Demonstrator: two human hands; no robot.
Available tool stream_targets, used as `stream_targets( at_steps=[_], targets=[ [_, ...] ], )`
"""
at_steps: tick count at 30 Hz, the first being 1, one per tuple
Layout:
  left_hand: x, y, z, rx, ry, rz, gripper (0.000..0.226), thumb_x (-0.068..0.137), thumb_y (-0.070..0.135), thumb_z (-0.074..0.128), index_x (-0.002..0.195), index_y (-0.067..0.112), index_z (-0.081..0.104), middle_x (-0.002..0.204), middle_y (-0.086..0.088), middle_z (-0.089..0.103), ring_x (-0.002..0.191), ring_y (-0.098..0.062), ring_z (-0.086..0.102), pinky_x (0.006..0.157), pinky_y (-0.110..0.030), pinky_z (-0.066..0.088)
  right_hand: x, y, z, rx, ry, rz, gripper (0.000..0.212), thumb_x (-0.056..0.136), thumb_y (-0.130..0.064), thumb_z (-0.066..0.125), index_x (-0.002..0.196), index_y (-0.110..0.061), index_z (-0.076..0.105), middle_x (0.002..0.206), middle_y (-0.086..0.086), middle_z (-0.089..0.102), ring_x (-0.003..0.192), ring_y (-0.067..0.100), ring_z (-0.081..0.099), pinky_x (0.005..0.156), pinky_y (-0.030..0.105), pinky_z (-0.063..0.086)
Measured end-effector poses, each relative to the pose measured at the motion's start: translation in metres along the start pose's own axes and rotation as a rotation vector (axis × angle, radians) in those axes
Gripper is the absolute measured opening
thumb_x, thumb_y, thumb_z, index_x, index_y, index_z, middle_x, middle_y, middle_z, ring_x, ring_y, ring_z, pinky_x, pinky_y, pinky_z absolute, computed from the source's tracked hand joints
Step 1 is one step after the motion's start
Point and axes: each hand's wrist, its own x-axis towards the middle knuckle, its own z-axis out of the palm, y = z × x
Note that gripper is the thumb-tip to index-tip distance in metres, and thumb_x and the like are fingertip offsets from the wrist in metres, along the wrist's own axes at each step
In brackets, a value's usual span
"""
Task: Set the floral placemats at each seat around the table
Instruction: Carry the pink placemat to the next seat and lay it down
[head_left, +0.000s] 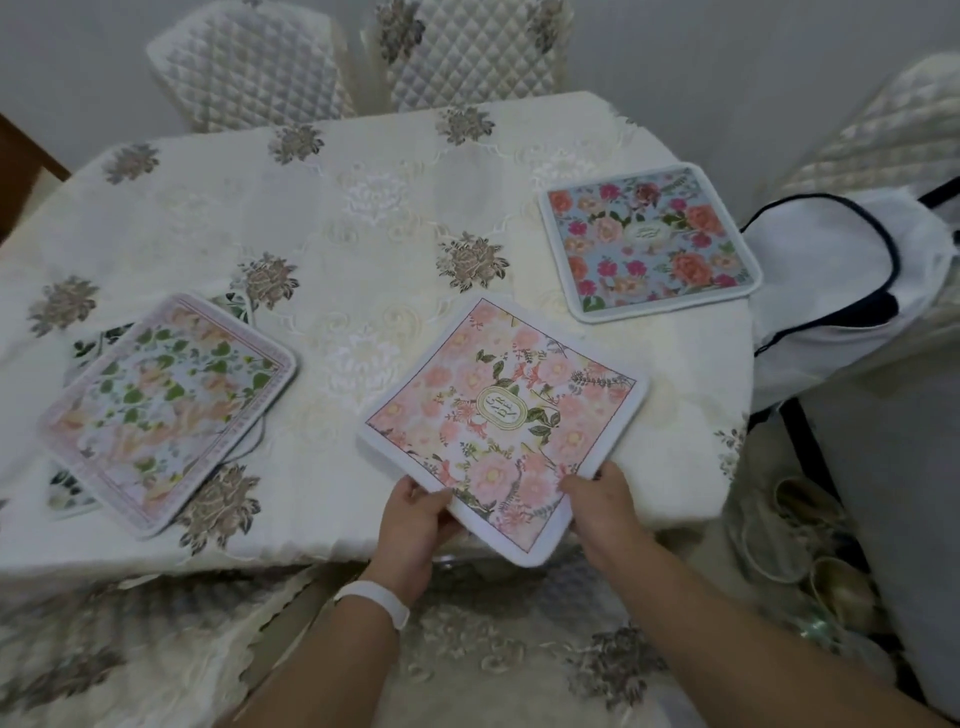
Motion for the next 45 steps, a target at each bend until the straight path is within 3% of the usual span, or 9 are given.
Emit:
stream_targets(
  at_steps=[3,9,14,21,29,34,37,41,45],
  targets=[
    [-0.004,-0.011,0.006,0.088,0.027,0.050,0.030,0.093,-0.001,0.054,0.113,0.020,0.058,0.114,-0.006,0.070,0.102,-0.030,0.066,0.084,-0.055,0.057,-0.008,0.014,0.012,-0.017,-0.046,-0.004,0.034,0.087,0.000,0.058,0.116,-0.018,0.054,0.104,0.002,0.067,0.095,0.025,0.065,0.087,0.050,0.057],
    [-0.010,-0.015,-0.019,0.091,0.033,0.098,0.036,0.096,-0.006,0.048,0.120,0.020,0.053,0.115,0.003,0.066,0.108,-0.022,0.061,0.088,-0.044,0.053,-0.011,0.021,0.019,0.011,-0.096,0.029,0.026,0.089,-0.002,0.060,0.112,-0.014,0.058,0.102,0.006,0.069,0.094,0.030,0.068,0.077,0.052,0.061],
    [0.003,0.003,-0.065,0.231,0.011,0.074,0.042,0.096,-0.008,0.045,0.117,0.027,0.055,0.120,-0.002,0.065,0.112,-0.029,0.060,0.096,-0.057,0.049,0.017,-0.016,-0.011,0.113,0.028,-0.003,0.025,0.088,0.001,0.062,0.112,-0.006,0.060,0.104,0.014,0.067,0.091,0.029,0.067,0.068,0.038,0.060],
    [0.009,0.026,-0.088,0.358,-0.006,0.114,0.043,0.095,-0.007,0.045,0.120,0.026,0.056,0.118,-0.003,0.067,0.107,-0.027,0.064,0.090,-0.050,0.054,0.019,-0.023,-0.027,-0.251,-0.158,-0.028,0.017,0.089,0.000,0.059,0.101,-0.011,0.064,0.104,0.014,0.068,0.090,0.031,0.068,0.068,0.040,0.061],
    [0.019,0.038,-0.070,0.504,0.034,0.185,0.032,0.094,-0.001,0.048,0.117,0.019,0.058,0.108,0.002,0.065,0.101,-0.022,0.062,0.074,-0.029,0.052,-0.002,0.002,-0.043,-0.626,-0.043,-0.250,0.014,0.086,-0.011,0.064,0.098,-0.016,0.061,0.096,0.003,0.068,0.088,0.023,0.064,0.082,0.045,0.056],
    [0.013,0.033,-0.067,0.660,0.149,0.290,0.033,0.093,0.009,0.056,0.125,0.017,0.051,0.107,0.001,0.059,0.092,-0.018,0.056,0.070,-0.025,0.045,-0.007,0.006,-0.052,-0.772,-0.071,-0.308,0.014,0.087,-0.014,0.063,0.099,-0.017,0.056,0.088,-0.001,0.064,0.079,0.019,0.061,0.069,0.031,0.049],
    [0.007,0.028,-0.075,0.753,0.120,0.361,0.044,0.089,0.009,0.064,0.129,0.019,0.049,0.097,0.014,0.056,0.087,-0.013,0.055,0.066,-0.019,0.042,-0.011,0.009,-0.058,-0.852,-0.057,-0.375,0.033,0.087,-0.014,0.063,0.118,-0.014,0.052,0.092,-0.003,0.058,0.079,0.015,0.057,0.065,0.028,0.044],
    [0.003,0.017,-0.099,1.109,0.018,0.501,0.062,0.079,0.035,0.076,0.133,0.017,0.051,0.122,0.005,0.060,0.108,-0.017,0.056,0.095,-0.032,0.047,-0.011,0.017,-0.067,-1.231,-0.052,-0.596,0.061,0.083,-0.034,0.066,0.137,-0.016,0.046,0.126,0.004,0.051,0.113,0.024,0.050,0.093,0.038,0.045],
    [-0.001,-0.003,-0.123,1.447,-0.095,0.566,0.096,0.068,0.049,0.081,0.148,0.018,0.038,0.154,-0.008,0.036,0.141,-0.028,0.033,0.114,-0.042,0.029,-0.014,0.023,-0.069,-1.406,-0.119,-0.699,0.071,0.079,-0.050,0.063,0.142,-0.022,0.042,0.142,0.003,0.042,0.129,0.024,0.040,0.106,0.042,0.036]
  ],
)
